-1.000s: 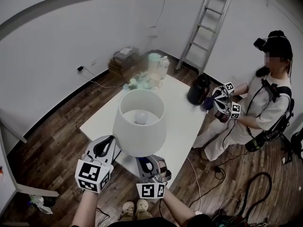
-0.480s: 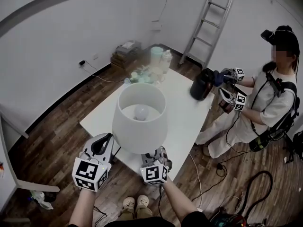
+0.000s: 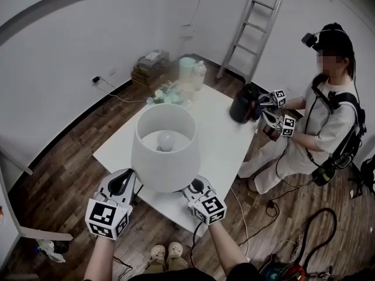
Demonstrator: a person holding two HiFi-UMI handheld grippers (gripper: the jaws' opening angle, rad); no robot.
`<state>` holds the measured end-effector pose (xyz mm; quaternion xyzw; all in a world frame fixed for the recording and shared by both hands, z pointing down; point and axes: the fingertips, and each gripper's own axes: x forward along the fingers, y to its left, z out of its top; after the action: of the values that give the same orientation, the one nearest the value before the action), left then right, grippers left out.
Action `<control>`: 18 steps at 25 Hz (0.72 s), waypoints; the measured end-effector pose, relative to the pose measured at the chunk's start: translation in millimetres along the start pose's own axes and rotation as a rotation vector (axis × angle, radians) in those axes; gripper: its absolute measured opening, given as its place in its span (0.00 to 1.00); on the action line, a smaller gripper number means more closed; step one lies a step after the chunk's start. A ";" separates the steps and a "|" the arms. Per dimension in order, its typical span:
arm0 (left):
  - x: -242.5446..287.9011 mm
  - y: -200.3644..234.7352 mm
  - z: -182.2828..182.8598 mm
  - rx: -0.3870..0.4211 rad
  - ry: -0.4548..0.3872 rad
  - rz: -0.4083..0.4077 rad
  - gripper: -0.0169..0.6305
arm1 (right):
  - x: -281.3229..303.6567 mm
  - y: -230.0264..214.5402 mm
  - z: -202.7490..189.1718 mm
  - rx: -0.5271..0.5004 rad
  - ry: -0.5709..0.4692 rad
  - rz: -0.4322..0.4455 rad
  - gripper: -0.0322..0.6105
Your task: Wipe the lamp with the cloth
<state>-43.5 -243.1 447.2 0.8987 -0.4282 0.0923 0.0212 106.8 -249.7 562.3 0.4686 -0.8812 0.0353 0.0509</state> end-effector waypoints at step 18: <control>3.8 16.0 -3.9 -0.042 0.024 0.029 0.05 | 59.9 -21.2 -17.5 0.176 0.173 0.543 0.17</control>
<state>-54.1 -255.7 451.1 0.8907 -0.4426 0.0943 0.0436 92.1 -308.9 587.4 0.2134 -0.9603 0.1637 0.0736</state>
